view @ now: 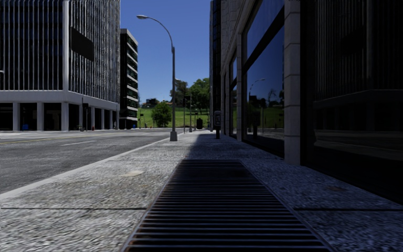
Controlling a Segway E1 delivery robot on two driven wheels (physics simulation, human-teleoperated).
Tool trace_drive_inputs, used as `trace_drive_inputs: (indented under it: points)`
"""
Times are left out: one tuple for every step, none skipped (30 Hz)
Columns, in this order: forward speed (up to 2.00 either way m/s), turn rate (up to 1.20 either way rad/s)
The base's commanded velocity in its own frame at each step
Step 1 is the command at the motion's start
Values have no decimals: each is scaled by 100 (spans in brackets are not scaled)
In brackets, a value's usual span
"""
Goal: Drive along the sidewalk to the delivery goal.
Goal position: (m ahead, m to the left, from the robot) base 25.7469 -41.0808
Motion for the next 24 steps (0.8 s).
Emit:
trace_drive_inputs:
  points:
    - [200, -22]
    - [200, -22]
    - [200, 0]
    - [200, 0]
    - [200, 0]
    - [200, 0]
    - [200, 0]
    - [200, 0]
    - [200, 0]
    - [200, 0]
    - [200, 0]
    - [200, 0]
    - [200, 0]
    - [200, 0]
    - [200, 0]
    - [200, 0]
    - [200, 0]
    - [200, 0]
    - [200, 0]
    - [200, 0]
    - [200, 0]
    - [200, 0]
    - [200, 0]
    - [200, 0]
